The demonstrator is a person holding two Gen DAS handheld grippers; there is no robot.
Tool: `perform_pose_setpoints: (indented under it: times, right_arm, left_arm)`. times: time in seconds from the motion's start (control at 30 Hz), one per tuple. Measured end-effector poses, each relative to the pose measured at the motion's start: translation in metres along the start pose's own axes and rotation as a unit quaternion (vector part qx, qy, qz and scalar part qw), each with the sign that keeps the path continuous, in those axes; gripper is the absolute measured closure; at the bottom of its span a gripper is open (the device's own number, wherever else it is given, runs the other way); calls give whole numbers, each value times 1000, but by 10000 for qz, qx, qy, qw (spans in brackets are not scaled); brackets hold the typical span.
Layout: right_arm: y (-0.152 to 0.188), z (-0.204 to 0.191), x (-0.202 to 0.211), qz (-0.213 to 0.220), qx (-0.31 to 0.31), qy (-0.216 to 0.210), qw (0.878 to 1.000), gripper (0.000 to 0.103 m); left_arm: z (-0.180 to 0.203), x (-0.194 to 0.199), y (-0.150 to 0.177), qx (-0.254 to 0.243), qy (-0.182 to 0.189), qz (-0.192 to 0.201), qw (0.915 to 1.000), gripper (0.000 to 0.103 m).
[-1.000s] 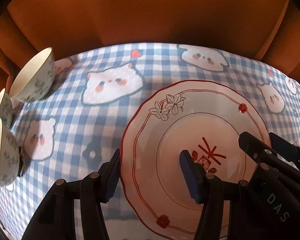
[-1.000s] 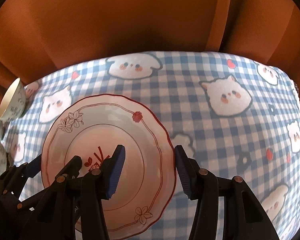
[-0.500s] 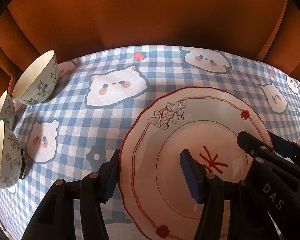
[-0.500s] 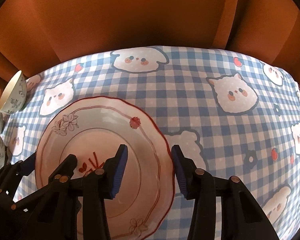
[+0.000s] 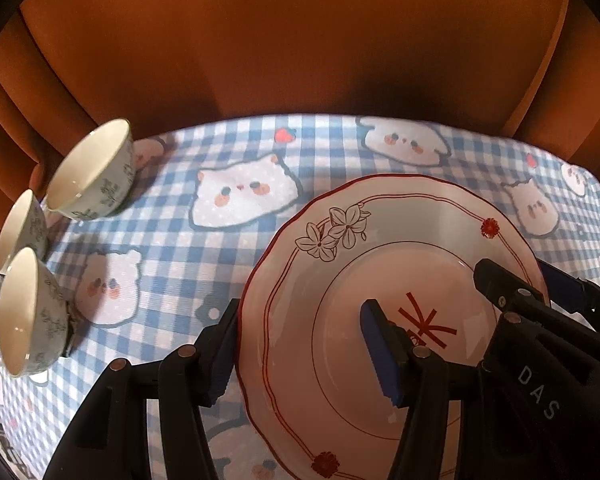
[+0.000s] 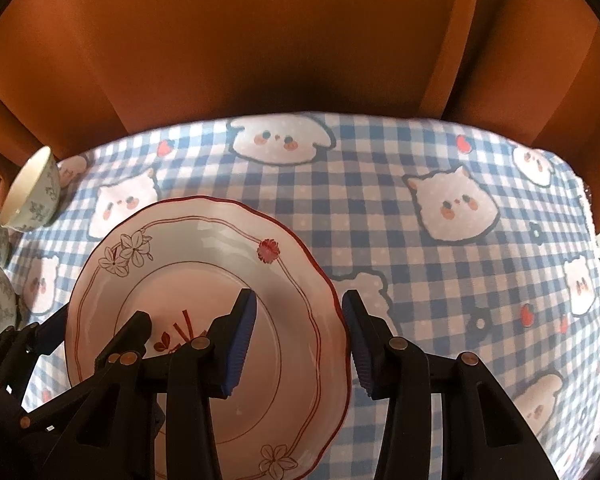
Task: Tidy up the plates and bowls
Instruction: 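Lift the red-rimmed plate with both tools and carry it over the yellow-flower stack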
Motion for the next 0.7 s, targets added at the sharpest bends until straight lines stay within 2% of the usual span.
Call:
perform_pose_setpoints:
  times: [0.4,0.7]
  right_arm:
    - [11,-4,78,352,-139,198,9991,55]
    - [53,-11,132,500,-376,404,9972,55]
  left_arm:
    - [-11,70,15,-100,256,361,9990,43]
    - [-15,112,53,-419,512,507,9965,43]
Point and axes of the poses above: each gripper's, at about its wrist camera, not at the fingertips, and x roughly against the way its jaws point, z to its right, y to its underside, the point moved 5 cm from there along -x, roughly the way its jaws point, and after that the axes turned 7 degrees about x, right-handed, at the moved point
